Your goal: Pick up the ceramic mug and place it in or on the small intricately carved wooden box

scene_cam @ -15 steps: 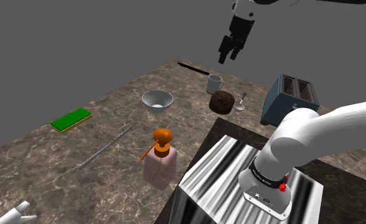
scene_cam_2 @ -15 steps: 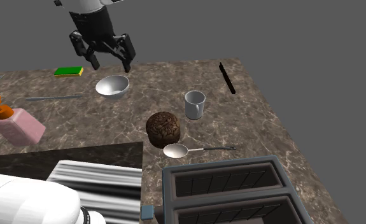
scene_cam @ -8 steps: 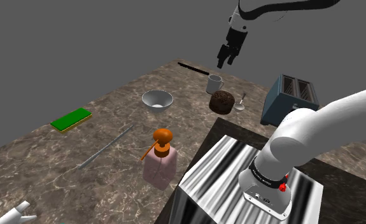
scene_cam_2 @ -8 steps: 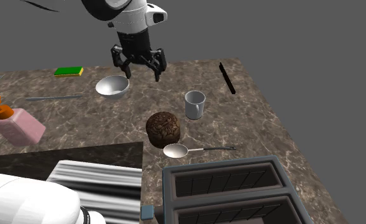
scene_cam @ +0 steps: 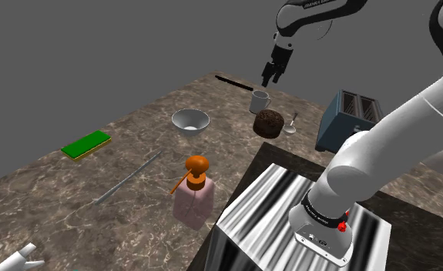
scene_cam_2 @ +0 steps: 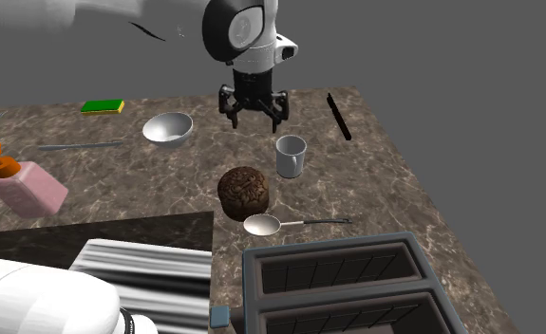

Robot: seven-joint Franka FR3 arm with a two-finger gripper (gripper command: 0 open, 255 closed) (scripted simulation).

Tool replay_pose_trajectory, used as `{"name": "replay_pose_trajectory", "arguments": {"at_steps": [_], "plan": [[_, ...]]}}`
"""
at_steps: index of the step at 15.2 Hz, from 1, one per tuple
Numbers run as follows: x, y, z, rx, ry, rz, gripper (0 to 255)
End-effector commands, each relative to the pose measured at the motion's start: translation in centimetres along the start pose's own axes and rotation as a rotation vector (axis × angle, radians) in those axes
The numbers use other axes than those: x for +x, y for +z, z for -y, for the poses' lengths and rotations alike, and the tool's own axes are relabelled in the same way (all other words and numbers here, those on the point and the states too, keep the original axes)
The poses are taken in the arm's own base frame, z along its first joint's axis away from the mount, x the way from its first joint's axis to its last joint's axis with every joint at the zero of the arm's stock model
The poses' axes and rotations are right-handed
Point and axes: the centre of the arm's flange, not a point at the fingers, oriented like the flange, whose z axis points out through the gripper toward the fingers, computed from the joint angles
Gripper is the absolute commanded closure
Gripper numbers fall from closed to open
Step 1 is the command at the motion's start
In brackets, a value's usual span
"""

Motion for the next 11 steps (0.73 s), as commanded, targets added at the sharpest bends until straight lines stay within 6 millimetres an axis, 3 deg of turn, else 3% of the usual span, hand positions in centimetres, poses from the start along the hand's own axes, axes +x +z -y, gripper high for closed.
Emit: {"name": "replay_pose_trajectory", "arguments": {"at_steps": [1, 11], "plan": [[1.0, 1.7, -2.1, 0.002, -0.002, 0.002, 0], [5.8, 9.1, -12.3, 0.022, -0.010, 0.011, 0]]}}
